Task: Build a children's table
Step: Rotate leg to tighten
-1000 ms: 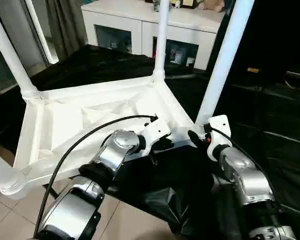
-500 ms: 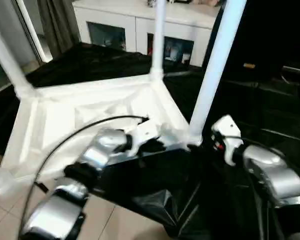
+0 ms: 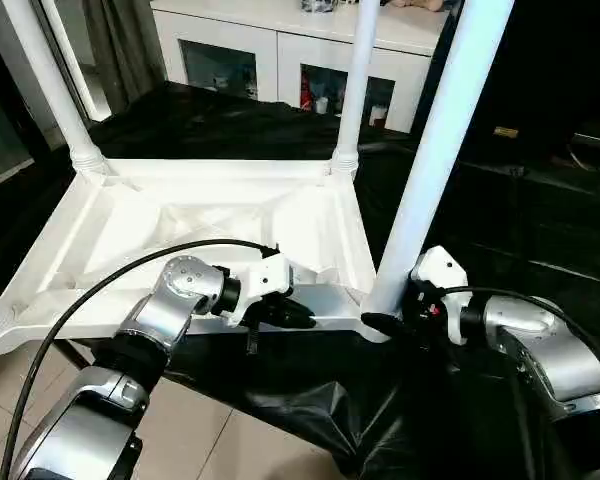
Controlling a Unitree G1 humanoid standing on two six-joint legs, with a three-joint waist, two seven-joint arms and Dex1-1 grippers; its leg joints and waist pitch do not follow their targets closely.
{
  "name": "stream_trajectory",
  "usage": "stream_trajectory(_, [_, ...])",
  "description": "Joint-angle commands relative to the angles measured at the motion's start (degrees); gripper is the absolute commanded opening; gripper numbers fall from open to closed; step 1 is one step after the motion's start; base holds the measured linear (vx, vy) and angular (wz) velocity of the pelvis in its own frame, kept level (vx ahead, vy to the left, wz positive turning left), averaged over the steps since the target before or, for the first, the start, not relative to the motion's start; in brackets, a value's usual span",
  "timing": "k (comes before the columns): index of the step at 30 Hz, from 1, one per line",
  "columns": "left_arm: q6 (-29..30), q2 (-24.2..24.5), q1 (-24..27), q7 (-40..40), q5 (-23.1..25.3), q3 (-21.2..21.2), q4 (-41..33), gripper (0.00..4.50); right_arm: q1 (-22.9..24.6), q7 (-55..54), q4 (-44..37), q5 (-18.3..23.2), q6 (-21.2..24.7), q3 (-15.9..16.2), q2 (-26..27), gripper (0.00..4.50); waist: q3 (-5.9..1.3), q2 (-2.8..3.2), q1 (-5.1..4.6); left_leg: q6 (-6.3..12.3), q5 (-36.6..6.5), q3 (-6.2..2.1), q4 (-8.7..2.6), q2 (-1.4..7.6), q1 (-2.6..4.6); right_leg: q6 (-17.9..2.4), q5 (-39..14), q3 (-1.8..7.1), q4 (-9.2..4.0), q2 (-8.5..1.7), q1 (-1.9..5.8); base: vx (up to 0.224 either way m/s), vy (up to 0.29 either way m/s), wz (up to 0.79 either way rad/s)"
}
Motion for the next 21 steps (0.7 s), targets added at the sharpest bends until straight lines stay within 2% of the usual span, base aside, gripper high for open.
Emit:
stream_trajectory(1, [0.3,-0.2,1.1,-2.9,0.0,-1.7,-1.3,0.00,0.5,0.1,-0.5,-0.2,0.0,0.7,-0.5,3.26,-2.99,-0.16,0.09,3.45,-5.5,0.14,-3.60,1.21,-0.48,-14.8,-0.7,2.41,-3.43,-3.86,3.10,0.000,0.000,0.00])
stream_trajectory(5, [0.4,-0.2,1.2,-2.9,-0.1,-1.8,-1.3,0.00,0.8,0.1,-0.6,0.2,0.0,0.8,-0.5,2.90,-2.94,-0.22,0.07,3.32,-6.1,0.16,-3.60,1.11,-0.52,-14.7,-1.8,2.39,-3.56,-3.81,3.15,0.000,0.000,0.00])
stream_trajectory(11, [0.6,-1.0,1.2,-1.6,-0.1,-1.3,-0.7,0.00,1.3,-3.5,0.3,0.2,1.2,-0.9,1.6,2.67,-2.94,-0.35,0.03,3.11,-6.2,0.19,-3.61,1.11,-0.48,-14.6,-2.2,2.43,-3.62,-3.79,3.13,0.000,0.000,0.00])
stream_trajectory(14, [1.3,-3.1,-0.4,6.9,2.4,-0.4,3.2,0.00,0.9,-14.1,3.9,-1.8,2.3,-3.3,6.3,2.63,-2.67,-0.13,-0.36,2.25,-7.5,0.14,-3.80,1.06,-0.48,-14.1,-5.1,2.38,-3.97,-3.79,2.80,0.000,0.000,0.00])
stream_trajectory(16, [1.7,-4.8,-1.9,13.6,4.4,-0.1,6.8,0.00,0.5,-21.5,5.9,-2.8,3.1,-4.8,10.0,2.63,-2.51,-0.13,-0.64,0.39,-10.1,0.11,-3.94,0.75,-0.16,-12.3,-12.3,2.32,-4.69,-3.68,2.53,0.000,0.000,0.00])
stream_trajectory(17, [2.1,-6.0,-2.7,16.8,5.0,0.1,8.4,0.00,0.2,-25.6,6.8,-3.2,3.6,-5.7,12.1,2.63,-2.46,0.01,-0.63,-0.05,-10.8,0.00,-4.05,0.80,-0.01,-11.9,-14.1,2.31,-4.81,-3.74,2.45,0.000,0.000,0.00])
stream_trajectory(18, [2.1,-6.0,-2.7,16.8,5.0,0.1,8.4,0.00,0.2,-25.6,6.8,-3.2,3.6,-5.7,12.1,2.62,-2.39,-0.11,-0.69,-0.54,-12.4,-0.18,-4.25,0.79,0.02,-10.1,-18.2,2.31,-5.25,-3.83,2.43,0.000,0.000,0.00])
stream_trajectory(21, [3.6,-9.8,-4.9,24.2,5.8,0.7,11.5,0.00,-0.7,-34.5,8.2,-3.6,5.2,-7.8,17.5,2.62,-2.42,0.09,-0.75,-0.56,-12.5,-0.17,-4.23,0.78,0.05,-9.7,-18.1,2.47,-5.44,-3.89,2.07,0.000,0.000,0.00])
